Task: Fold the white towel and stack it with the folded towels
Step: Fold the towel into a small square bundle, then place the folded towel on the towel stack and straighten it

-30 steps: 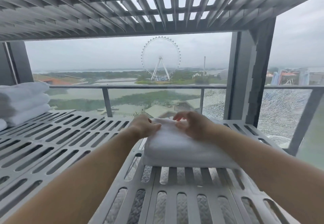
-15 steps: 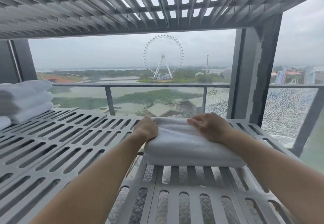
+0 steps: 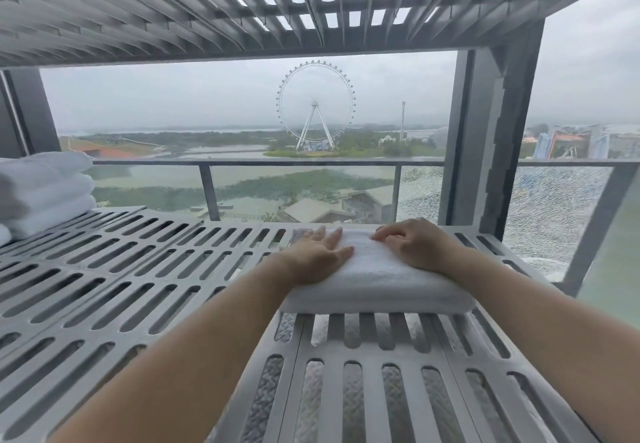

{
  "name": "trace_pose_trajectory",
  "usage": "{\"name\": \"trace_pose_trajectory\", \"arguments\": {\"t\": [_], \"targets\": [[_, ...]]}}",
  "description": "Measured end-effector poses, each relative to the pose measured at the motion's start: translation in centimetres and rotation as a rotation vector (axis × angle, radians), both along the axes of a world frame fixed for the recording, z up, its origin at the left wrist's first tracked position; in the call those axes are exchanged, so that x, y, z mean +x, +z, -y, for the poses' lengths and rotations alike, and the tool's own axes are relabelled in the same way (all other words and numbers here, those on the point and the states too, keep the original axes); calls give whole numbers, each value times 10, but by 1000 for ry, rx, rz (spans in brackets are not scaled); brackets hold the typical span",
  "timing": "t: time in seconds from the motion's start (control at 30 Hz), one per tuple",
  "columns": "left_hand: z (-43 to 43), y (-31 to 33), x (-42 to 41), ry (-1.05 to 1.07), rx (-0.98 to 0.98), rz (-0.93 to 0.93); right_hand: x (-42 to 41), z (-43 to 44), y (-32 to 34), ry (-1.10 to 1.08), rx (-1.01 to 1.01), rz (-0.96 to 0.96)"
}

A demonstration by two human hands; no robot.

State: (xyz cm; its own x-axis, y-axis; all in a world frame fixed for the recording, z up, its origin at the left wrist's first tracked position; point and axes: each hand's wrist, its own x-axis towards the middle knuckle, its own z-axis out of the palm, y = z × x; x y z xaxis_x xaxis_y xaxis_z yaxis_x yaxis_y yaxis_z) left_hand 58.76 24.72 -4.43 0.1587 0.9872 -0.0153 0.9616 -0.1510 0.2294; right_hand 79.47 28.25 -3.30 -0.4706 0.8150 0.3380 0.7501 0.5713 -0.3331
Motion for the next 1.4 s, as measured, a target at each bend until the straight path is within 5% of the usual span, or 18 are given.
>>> {"name": "trace_pose_trajectory", "arguments": {"t": [0.17,0.27,0.37,0.43,0.63,1.0,1.4], "targets": [[9,7,0,-22,10,47,5,3,2,-45,-120,60],[29,6,-2,-98,400,57,11,22,5,19,106,-119],[59,6,0,-449,750,-38,18,51,9,149,216,-41],[71,2,-1,-569,658,-156,19,70,11,218,210,96],[65,2,5,-349,342,-370,13,95,2,114,211,484],[91,-6,-2,-166,686,-333,-17,116,-17,-187,467,353],[168,16,-90,-86,900,-606,-79,159,-9,-255,545,408]]}}
